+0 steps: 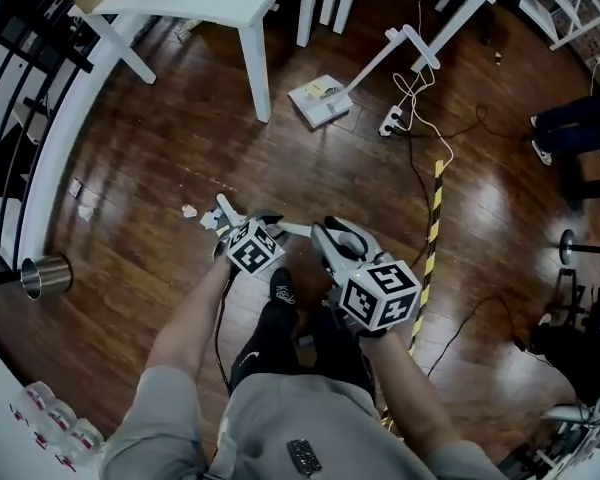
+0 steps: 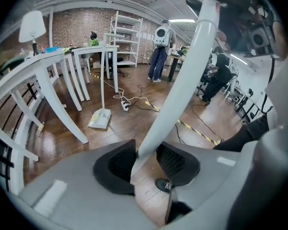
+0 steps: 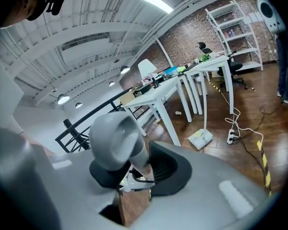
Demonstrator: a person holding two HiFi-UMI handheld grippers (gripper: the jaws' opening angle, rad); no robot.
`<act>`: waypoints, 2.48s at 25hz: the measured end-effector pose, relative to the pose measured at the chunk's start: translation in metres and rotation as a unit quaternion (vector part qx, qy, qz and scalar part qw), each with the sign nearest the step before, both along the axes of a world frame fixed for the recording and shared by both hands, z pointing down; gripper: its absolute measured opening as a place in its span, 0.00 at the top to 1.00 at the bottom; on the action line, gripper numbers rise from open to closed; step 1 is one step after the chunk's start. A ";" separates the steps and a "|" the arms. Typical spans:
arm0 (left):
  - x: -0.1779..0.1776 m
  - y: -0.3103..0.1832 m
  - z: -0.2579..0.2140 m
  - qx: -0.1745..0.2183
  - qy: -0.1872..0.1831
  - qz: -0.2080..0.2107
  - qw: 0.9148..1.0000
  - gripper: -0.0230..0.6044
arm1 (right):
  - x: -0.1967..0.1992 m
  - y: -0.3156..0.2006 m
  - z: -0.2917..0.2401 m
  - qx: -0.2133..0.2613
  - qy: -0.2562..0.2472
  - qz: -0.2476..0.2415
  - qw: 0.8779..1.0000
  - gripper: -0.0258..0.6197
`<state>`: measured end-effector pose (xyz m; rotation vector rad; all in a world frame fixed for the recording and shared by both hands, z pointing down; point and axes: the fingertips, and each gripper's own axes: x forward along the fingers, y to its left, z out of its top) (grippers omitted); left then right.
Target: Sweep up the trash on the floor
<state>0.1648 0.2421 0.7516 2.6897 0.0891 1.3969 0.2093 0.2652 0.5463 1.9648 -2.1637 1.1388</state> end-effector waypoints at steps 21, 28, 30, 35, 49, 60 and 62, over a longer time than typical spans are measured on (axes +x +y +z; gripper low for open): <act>0.004 0.048 0.013 -0.041 0.017 0.039 0.998 0.76 | 0.012 0.024 0.013 -0.049 -0.004 0.034 0.998 0.81; -0.111 -0.035 0.024 -0.032 0.005 0.067 0.997 0.75 | -0.105 -0.044 0.029 -0.055 -0.016 0.047 0.997 0.81; -0.140 -0.063 0.028 -0.027 0.004 0.061 0.998 0.75 | -0.133 -0.069 0.032 -0.051 -0.017 0.041 0.998 0.81; -0.201 -0.136 0.033 -0.013 0.005 0.037 0.999 0.75 | -0.191 -0.141 0.039 -0.042 -0.018 0.012 0.999 0.81; -0.300 -0.245 -0.019 0.006 0.027 -0.114 0.993 0.76 | -0.303 -0.266 -0.020 -0.005 0.031 -0.141 0.989 0.81; -0.362 -0.319 -0.086 0.054 0.038 -0.354 0.933 0.76 | -0.370 -0.345 -0.094 0.090 0.042 -0.378 0.920 0.81; -0.372 -0.325 -0.093 0.063 0.026 -0.399 0.914 0.77 | -0.377 -0.354 -0.101 0.102 0.031 -0.427 0.898 0.81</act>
